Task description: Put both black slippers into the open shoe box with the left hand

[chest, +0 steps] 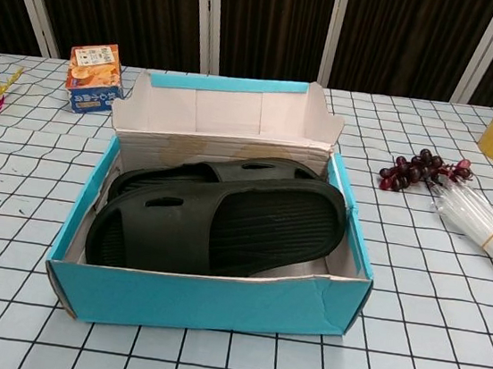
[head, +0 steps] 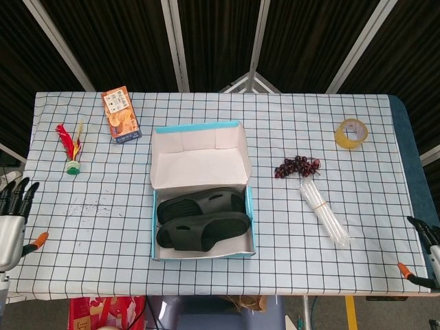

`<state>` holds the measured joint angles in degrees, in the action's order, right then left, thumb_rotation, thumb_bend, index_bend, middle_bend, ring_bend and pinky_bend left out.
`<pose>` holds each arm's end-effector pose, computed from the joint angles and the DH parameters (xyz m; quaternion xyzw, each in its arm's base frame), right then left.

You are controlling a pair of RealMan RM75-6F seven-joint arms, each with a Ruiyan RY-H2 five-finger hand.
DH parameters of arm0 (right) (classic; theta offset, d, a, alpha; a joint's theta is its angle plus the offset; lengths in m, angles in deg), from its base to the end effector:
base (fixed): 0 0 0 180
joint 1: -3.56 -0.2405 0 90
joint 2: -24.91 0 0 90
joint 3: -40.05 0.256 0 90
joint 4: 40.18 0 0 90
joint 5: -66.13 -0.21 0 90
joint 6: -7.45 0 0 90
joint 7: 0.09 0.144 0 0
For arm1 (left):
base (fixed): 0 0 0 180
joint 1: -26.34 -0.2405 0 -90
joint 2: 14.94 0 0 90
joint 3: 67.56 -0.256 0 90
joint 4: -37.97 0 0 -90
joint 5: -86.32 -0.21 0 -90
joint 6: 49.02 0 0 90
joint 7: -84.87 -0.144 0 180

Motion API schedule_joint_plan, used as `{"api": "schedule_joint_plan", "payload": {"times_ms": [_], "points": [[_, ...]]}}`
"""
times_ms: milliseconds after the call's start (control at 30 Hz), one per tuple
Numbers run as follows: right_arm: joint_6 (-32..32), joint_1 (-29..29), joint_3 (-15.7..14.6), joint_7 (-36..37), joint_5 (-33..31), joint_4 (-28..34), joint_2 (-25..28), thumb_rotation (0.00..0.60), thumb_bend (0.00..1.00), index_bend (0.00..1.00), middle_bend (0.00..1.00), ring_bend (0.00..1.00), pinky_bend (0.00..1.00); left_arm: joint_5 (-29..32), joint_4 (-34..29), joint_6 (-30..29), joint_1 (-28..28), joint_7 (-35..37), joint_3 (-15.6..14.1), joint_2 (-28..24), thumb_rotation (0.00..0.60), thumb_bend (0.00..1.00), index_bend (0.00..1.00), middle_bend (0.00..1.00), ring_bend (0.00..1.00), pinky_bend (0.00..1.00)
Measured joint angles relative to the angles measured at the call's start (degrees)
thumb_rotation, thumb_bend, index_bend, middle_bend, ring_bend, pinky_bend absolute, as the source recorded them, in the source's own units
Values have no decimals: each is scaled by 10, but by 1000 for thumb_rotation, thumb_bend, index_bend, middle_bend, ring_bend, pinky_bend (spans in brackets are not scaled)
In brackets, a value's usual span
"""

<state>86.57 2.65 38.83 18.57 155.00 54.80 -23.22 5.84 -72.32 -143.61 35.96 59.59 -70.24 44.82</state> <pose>-0.3350 -0.1417 0.2211 0.5879 -0.4814 0.3437 0.5518 -0.2560 0.1776 0.1725 -0.6063 -0.3141 -0.3328 0.6504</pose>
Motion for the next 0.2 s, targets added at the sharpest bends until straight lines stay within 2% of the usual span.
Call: {"api": "schedule_joint_plan", "payload": {"times_ms": [100,200], "points": [[24,3,1,-7,16,-8,-8,600,306,63,113,183,88,37,24,17,-7,56,10,1,600,186,27,0,0,128],[43,6,2,-13,26,-14,-16,600,306,63,113,183,88,44,56,17,-15,101,24,7,600,186,27,1,0,122]]}}
